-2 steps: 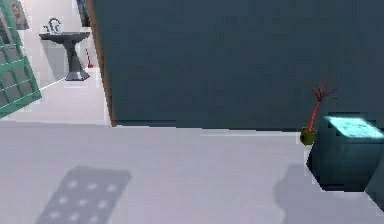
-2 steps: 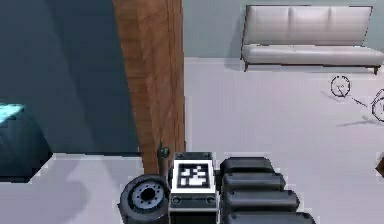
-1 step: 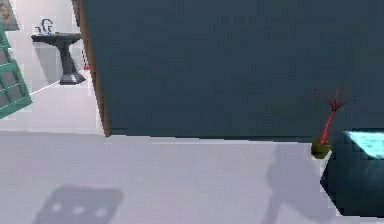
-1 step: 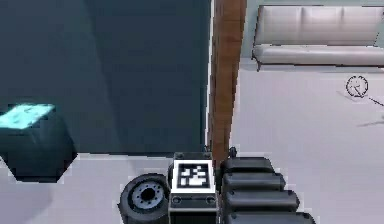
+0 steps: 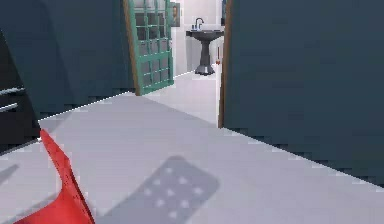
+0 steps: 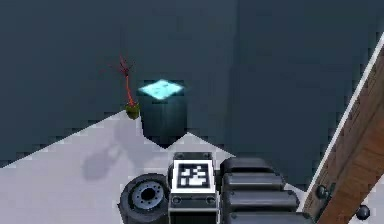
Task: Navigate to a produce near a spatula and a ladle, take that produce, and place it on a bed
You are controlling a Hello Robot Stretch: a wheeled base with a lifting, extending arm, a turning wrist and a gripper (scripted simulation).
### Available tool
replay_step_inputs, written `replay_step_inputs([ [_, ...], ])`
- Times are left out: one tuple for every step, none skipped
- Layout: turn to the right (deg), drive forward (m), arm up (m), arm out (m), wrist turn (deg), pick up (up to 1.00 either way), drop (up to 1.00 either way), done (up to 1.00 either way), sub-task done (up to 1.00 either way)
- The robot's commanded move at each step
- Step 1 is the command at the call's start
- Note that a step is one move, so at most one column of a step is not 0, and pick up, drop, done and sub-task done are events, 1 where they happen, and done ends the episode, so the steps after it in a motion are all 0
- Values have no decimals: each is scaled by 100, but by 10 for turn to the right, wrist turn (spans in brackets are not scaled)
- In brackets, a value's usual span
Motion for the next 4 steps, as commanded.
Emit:
replay_step_inputs([
  [0, 100, 0, 0, 0, 0, 0, 0, 0],
  [-30, 0, 0, 0, 0, 0, 0, 0, 0],
  [-90, 0, 0, 0, 0, 0, 0, 0, 0],
  [0, 100, 0, 0, 0, 0, 0, 0, 0],
])
